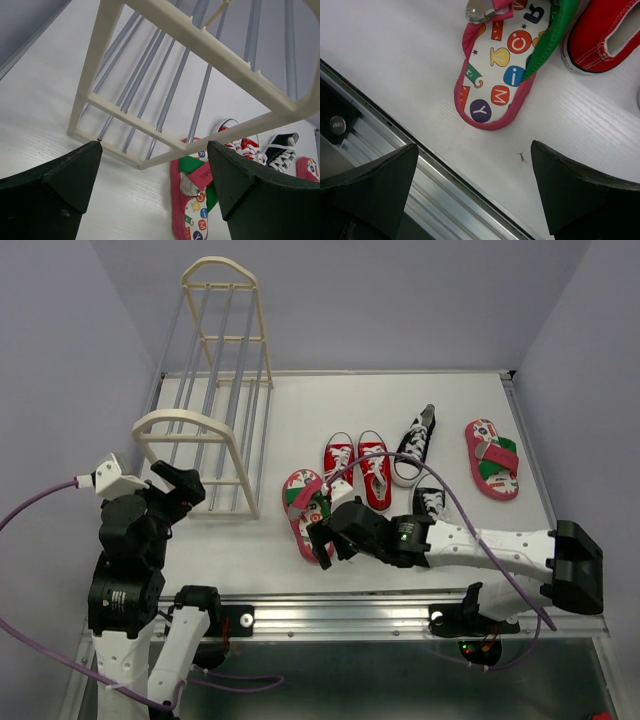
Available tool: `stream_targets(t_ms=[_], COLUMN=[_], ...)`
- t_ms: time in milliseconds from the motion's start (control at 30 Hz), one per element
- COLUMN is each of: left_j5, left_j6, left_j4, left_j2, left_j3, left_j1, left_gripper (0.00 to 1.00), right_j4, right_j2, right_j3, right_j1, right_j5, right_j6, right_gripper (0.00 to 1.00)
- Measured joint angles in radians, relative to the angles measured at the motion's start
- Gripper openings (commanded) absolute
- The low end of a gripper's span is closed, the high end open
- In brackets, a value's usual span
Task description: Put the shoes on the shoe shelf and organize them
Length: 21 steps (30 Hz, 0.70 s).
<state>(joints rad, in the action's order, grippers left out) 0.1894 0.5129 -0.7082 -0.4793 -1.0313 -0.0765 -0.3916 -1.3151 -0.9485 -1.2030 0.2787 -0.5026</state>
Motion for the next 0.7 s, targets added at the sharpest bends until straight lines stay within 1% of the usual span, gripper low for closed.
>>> stream_targets(t_ms=[133, 400, 700], left_j5=[0.008, 0.013, 0.019], left_j6=[0.0, 0.001, 0.013], left_j4=[-0.002, -0.008, -0.008], left_j2=[0.01, 0.018, 0.032], left_j3=[0.0, 0.0, 0.0], left_j1=[0.0, 0.0, 0.0], left_gripper=[0.99, 0.99, 0.99], right_j4=[0.087, 0.143, 0.231], right_j2=[-0.095, -0.229, -0.333], right_j3=[0.01, 0.011, 0.01], right_j1=[-0.04, -0.04, -0.04], right_j5=[0.071, 0.169, 0.172], right_j6=[-0.026, -0.088, -0.077], right_gripper=[1.0, 1.0, 1.0])
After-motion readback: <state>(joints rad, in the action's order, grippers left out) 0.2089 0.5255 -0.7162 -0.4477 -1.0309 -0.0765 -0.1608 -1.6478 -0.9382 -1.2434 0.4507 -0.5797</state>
